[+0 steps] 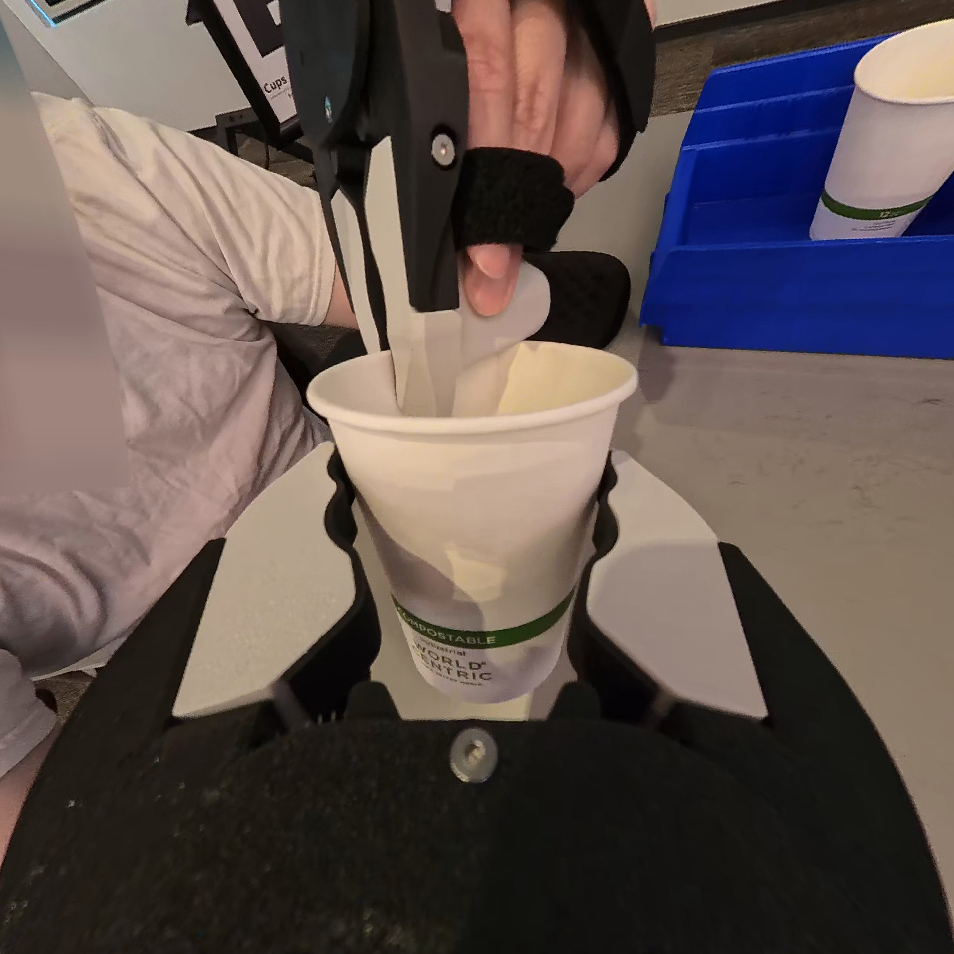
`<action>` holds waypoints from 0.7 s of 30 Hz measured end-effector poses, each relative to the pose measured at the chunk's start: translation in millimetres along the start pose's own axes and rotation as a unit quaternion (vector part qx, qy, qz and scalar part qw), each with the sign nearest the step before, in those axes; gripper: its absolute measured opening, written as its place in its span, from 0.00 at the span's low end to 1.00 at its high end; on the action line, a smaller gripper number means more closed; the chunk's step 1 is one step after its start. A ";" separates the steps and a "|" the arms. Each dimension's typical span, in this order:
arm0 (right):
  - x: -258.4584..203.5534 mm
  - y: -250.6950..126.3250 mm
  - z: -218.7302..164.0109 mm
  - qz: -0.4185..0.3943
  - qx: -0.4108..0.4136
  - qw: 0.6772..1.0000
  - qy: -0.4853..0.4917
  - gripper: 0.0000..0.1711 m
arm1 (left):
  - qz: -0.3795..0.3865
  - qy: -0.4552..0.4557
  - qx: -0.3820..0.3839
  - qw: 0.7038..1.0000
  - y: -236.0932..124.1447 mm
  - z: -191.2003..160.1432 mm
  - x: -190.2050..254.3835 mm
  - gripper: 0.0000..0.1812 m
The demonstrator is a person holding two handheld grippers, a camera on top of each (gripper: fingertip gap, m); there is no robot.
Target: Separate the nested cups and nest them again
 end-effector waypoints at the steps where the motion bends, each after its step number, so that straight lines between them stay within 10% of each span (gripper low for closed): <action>1: 0.1 0.0 -0.3 -0.001 -0.001 1.000 -0.001 0.53 | -0.002 0.000 -0.001 1.000 0.1 -0.1 0.4 0.00; 16: 2.4 6.8 -12.4 0.018 -0.038 0.999 0.031 0.52 | -0.021 0.009 -0.012 1.000 7.2 -1.1 7.4 0.01; 21: 10.6 -2.3 -11.5 0.005 -0.013 0.999 0.041 0.52 | 0.045 -0.018 0.014 0.999 0.8 3.3 -11.7 0.15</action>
Point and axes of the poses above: each gripper's, where its closed fingertips meet, y out along the fingers, z out of its top, x = y × z across the jaws, the point moved 4 cm from there along -y, back along the fingers, and after that the axes turned 15 degrees about z, right-handed, at the moved point
